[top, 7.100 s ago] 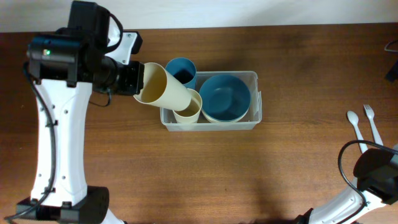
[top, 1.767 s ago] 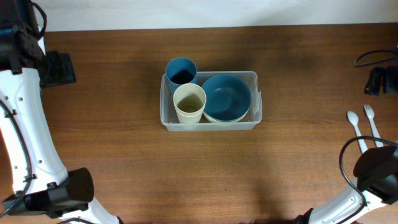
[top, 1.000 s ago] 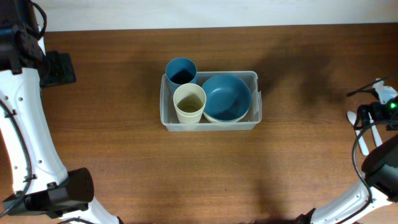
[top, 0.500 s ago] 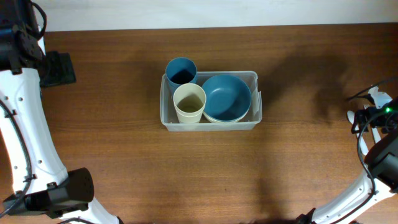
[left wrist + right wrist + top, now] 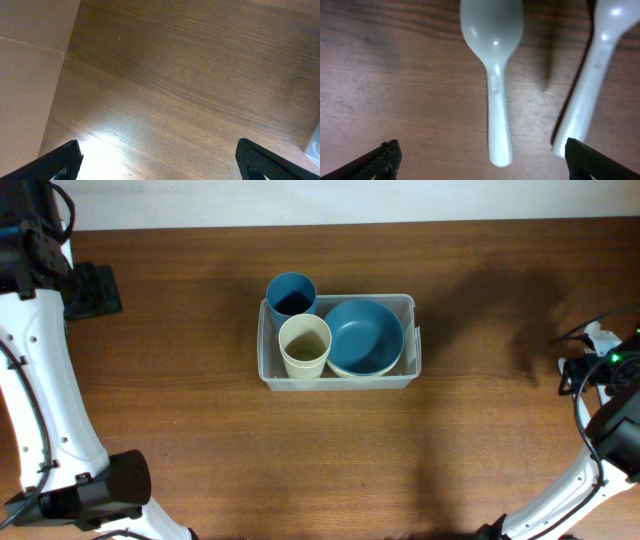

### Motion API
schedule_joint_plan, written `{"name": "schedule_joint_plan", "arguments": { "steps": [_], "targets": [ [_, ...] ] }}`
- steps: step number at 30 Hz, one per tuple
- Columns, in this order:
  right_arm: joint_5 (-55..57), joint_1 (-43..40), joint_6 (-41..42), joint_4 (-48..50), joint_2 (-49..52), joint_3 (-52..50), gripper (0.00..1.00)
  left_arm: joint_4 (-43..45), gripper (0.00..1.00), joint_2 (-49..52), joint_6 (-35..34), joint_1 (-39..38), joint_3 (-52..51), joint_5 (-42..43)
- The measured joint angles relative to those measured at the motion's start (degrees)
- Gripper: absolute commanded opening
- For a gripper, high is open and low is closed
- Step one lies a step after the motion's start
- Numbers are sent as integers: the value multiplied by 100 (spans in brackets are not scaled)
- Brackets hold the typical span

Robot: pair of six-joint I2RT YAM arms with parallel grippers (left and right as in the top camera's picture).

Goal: Pack container
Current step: 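Move the right gripper forward toward the white spoon and fork, then lower the right gripper over the white spoon and close on its handle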

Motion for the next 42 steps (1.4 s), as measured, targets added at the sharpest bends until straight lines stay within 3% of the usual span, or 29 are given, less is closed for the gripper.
{"name": "schedule_joint_plan", "arguments": {
  "steps": [10,42],
  "targets": [
    [-2,483,153,142,201,0,99,0,100,0,0,0,0,0],
    [389,444,605,577,476,0,99,0,100,0,0,0,0,0]
  ]
}}
